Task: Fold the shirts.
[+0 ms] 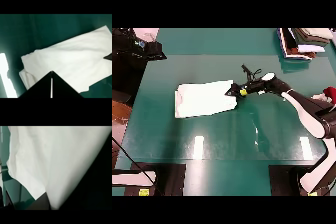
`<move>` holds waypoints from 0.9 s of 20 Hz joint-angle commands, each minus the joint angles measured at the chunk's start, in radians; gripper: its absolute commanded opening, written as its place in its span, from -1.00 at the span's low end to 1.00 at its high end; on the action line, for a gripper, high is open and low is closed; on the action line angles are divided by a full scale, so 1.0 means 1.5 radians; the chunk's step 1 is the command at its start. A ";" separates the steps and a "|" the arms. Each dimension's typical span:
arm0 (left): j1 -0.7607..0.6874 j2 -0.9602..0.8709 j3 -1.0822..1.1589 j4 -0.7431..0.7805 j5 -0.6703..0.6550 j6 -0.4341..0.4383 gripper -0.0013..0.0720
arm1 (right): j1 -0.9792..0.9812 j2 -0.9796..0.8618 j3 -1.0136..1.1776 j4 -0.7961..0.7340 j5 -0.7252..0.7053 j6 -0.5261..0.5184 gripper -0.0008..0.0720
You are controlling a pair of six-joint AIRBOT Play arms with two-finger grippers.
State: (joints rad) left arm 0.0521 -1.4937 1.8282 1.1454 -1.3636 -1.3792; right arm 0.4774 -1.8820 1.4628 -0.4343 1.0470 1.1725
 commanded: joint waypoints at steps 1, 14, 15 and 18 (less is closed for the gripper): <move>-0.026 0.000 0.000 0.000 -0.005 0.000 -0.89 | -0.047 0.076 -0.019 -0.112 0.009 0.083 -0.94; -0.232 0.000 0.000 0.000 0.123 0.017 -0.89 | -0.619 0.440 -0.045 -0.276 0.119 0.082 -0.94; -0.242 0.000 0.000 0.000 0.125 0.016 -0.89 | -0.646 0.423 -0.018 -0.276 0.119 0.082 -0.94; -0.262 0.000 0.000 -0.001 0.119 0.016 -0.89 | -0.698 0.349 0.067 -0.267 0.117 0.072 -0.94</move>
State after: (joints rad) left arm -0.3061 -1.4937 1.8282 1.1442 -1.2007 -1.3552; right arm -0.4709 -1.2953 1.4620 -0.8371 1.2240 1.2972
